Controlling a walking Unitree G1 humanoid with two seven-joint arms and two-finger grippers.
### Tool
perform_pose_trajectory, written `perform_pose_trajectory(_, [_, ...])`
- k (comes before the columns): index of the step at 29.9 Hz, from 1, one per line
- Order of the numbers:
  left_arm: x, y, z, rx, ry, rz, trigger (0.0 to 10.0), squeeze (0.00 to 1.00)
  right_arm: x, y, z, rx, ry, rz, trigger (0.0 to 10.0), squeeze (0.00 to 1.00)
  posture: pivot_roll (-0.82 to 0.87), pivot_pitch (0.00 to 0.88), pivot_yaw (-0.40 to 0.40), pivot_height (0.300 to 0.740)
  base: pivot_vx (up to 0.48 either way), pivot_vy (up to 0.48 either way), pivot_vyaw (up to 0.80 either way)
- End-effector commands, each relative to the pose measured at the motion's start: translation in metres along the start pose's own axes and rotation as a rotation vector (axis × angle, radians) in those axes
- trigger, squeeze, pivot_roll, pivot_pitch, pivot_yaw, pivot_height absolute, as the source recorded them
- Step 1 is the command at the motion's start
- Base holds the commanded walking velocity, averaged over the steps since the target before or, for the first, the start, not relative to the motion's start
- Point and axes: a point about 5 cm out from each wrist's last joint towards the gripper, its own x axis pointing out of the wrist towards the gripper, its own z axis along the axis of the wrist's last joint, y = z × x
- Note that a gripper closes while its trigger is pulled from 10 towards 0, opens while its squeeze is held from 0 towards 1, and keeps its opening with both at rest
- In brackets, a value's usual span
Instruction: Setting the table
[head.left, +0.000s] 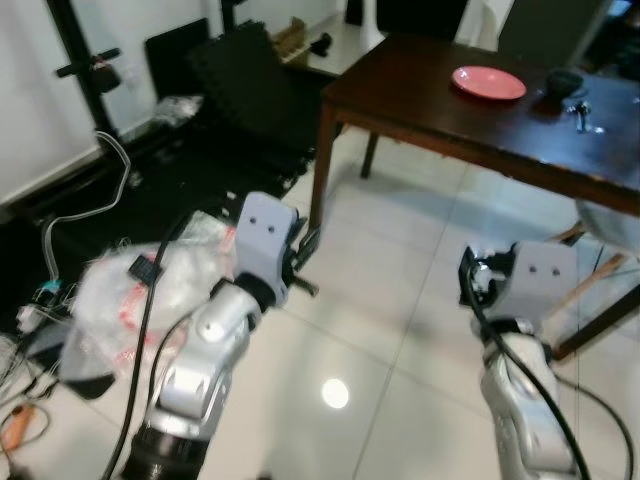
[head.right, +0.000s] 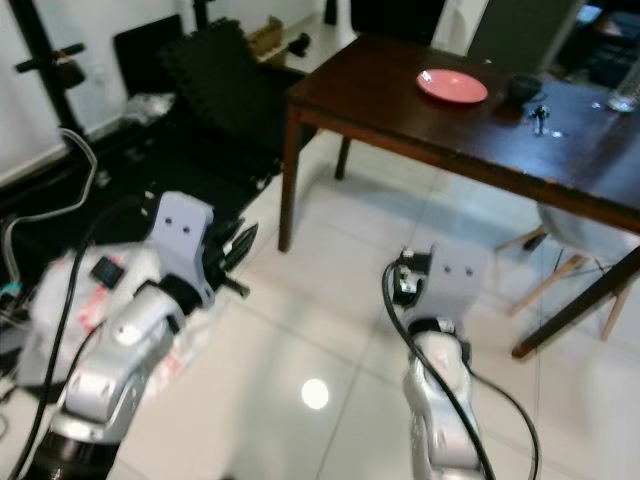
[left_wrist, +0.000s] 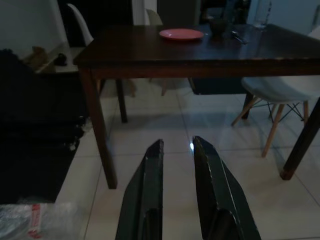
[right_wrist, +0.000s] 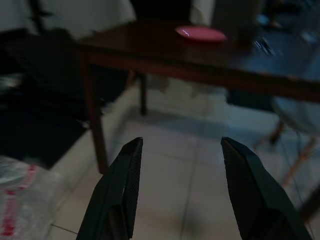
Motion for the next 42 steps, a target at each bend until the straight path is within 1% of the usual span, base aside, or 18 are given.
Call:
perform_pose_trajectory(1, [0.0003,-0.0042,0.0000,-0.003,-0.003,-0.016,10.0,0.00,-0.0010,-0.0062,-0.0037,-0.003,0.021,-0.022,10.0,0.00,-0.12,0.033,0.040,0.740,0.461,0.000,-0.80])
perform_pose_trajectory(23, [0.0029,-0.0063,-0.0005,-0.004,-0.005,-0.028,10.0,0.00,-0.0002,-0.0067,-0.0034,-0.005,0.019,-0.030,10.0,0.00,-0.12,0.029,0.043,0.740,0.461,0.000,-0.80])
perform_pose_trajectory(42, [0.0039,-0.0086,-0.0018,-0.007,-0.008,-0.037,10.0,0.00,0.0010,-0.0070,-0.0027,-0.016,0.008,-0.029,10.0,0.00,-0.13,0.013,0.044,0.740,0.461,0.000,0.00])
